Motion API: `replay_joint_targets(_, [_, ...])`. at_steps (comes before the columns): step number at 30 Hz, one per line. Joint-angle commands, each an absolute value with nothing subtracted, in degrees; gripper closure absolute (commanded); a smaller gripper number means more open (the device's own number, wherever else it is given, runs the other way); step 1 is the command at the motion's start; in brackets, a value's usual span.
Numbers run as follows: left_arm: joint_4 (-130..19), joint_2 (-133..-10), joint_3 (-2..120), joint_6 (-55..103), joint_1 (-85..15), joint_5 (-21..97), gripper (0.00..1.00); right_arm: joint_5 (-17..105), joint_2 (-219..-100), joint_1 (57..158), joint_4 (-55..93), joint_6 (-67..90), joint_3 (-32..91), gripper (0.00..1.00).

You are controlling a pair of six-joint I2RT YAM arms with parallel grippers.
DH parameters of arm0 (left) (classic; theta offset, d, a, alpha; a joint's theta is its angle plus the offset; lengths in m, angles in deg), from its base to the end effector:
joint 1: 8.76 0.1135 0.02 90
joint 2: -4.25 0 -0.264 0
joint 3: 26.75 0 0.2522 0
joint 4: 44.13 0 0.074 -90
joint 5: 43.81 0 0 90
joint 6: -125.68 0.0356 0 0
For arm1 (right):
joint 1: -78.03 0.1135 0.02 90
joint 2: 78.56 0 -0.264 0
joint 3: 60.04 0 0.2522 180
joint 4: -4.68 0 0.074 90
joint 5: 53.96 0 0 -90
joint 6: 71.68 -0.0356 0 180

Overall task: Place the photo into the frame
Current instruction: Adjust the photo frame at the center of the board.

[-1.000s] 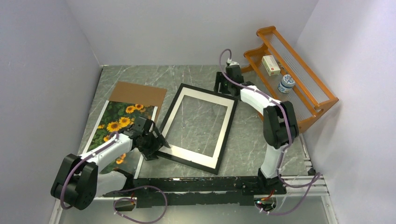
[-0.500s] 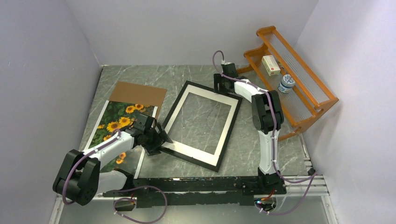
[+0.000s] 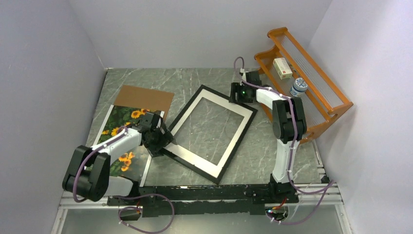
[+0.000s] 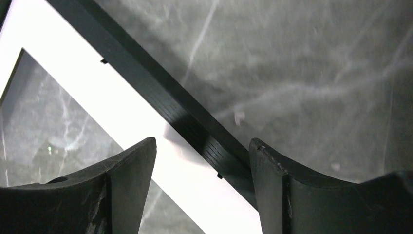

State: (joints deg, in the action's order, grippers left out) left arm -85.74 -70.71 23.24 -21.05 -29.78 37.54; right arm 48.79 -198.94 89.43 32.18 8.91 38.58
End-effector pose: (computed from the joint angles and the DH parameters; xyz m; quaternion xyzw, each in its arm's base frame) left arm 0.2067 -0.0852 0.1618 -0.2848 0.9341 -0.1845 0.1112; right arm 0.4481 0.0984 0.1654 -0.0548 0.9309 0.1649 0.3214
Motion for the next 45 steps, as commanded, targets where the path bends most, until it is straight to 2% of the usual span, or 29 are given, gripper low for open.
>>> replay_joint_targets(1, [-82.28, -75.51, 29.46, -16.17, -26.13, 37.87, 0.13, 56.28, -192.83, 89.95, 36.05, 5.84, 31.20, 0.28])
replay_joint_targets(6, [-79.08, -84.08, 35.41, -11.24, -22.12, 33.38, 0.13, 52.03, -186.37, 90.06, 37.36, 3.55, 25.28, 0.28])
replay_joint_targets(14, [-77.40, -95.32, 45.75, -7.27, -21.77, 26.21, 0.17, 47.12, -176.84, 90.14, 36.60, -4.68, 13.75, 0.29])
replay_joint_targets(25, [-82.43, -104.98, 57.92, -4.19, -21.77, 26.35, 0.19, 43.66, -165.98, 94.27, 31.63, -16.38, -2.43, 0.31])
replay_joint_targets(33, [-86.44, -108.27, 61.68, -2.25, -21.77, 30.33, 0.16, 36.48, -155.80, 97.07, 35.09, -20.76, -9.45, 0.33])
replay_joint_targets(38, [-92.44, -105.27, 61.31, -1.56, -21.85, 37.53, 0.12, 27.97, -150.37, 97.06, 39.65, -20.62, -9.92, 0.31])
replay_joint_targets(45, [-104.51, -97.50, 58.89, -0.42, -24.16, 49.36, 0.08, 23.69, -147.55, 97.03, 43.25, -18.99, -9.39, 0.27])
